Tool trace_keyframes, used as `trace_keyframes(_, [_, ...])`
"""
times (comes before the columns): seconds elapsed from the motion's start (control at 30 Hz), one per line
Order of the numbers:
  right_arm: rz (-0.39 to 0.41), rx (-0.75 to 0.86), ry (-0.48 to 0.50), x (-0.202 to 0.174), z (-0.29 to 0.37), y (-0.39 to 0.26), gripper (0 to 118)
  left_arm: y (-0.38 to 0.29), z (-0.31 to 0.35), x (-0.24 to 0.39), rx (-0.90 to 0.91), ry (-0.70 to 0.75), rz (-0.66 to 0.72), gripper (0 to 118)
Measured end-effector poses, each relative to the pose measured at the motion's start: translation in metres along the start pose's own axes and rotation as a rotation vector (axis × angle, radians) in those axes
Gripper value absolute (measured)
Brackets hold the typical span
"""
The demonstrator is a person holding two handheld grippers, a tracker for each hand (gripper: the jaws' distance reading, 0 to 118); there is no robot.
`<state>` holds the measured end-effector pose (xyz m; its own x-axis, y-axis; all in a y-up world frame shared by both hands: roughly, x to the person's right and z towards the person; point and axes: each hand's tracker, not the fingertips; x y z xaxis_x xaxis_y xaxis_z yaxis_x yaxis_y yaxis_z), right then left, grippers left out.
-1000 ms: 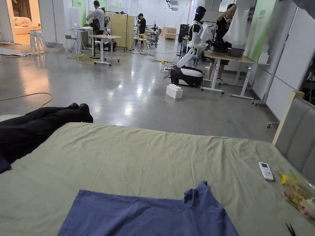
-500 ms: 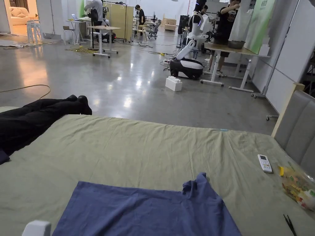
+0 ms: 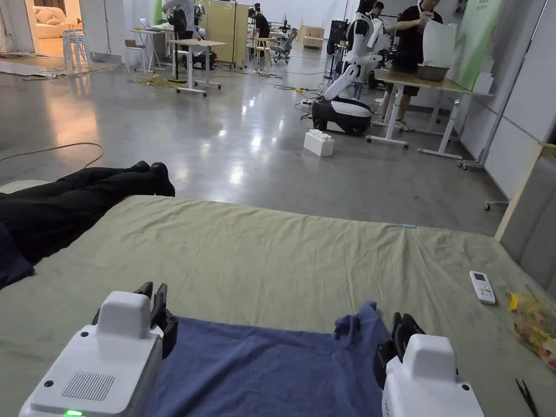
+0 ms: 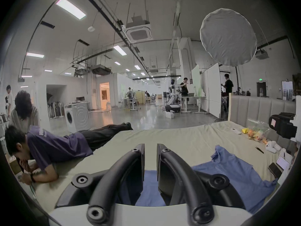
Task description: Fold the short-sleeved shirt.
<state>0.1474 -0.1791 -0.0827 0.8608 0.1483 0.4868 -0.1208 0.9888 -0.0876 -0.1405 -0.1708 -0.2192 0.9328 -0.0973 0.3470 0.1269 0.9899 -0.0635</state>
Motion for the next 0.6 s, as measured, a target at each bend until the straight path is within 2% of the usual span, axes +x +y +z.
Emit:
trace_keyframes(0.07, [0.0, 0.007, 0.007, 0.001, -0.003, 0.002, 3, 0.002, -0.004, -0.001, -0.006, -0.014, 0.011, 4])
trace_keyframes(0.17, [-0.013, -0.004, 0.015, 0.004, -0.009, 0.002, 1, 0.0, -0.013, -0.01, -0.051, -0.007, 0.042, 0])
trace_keyframes(0.43, [-0.016, -0.026, -0.008, 0.013, -0.031, -0.007, 0, -0.025, -0.04, -0.033, -0.15, 0.023, 0.107, 0])
trace_keyframes(0.6, [-0.006, -0.068, 0.008, 0.013, -0.049, -0.02, 0, -0.058, -0.092, -0.057, -0.308, 0.01, 0.174, 0])
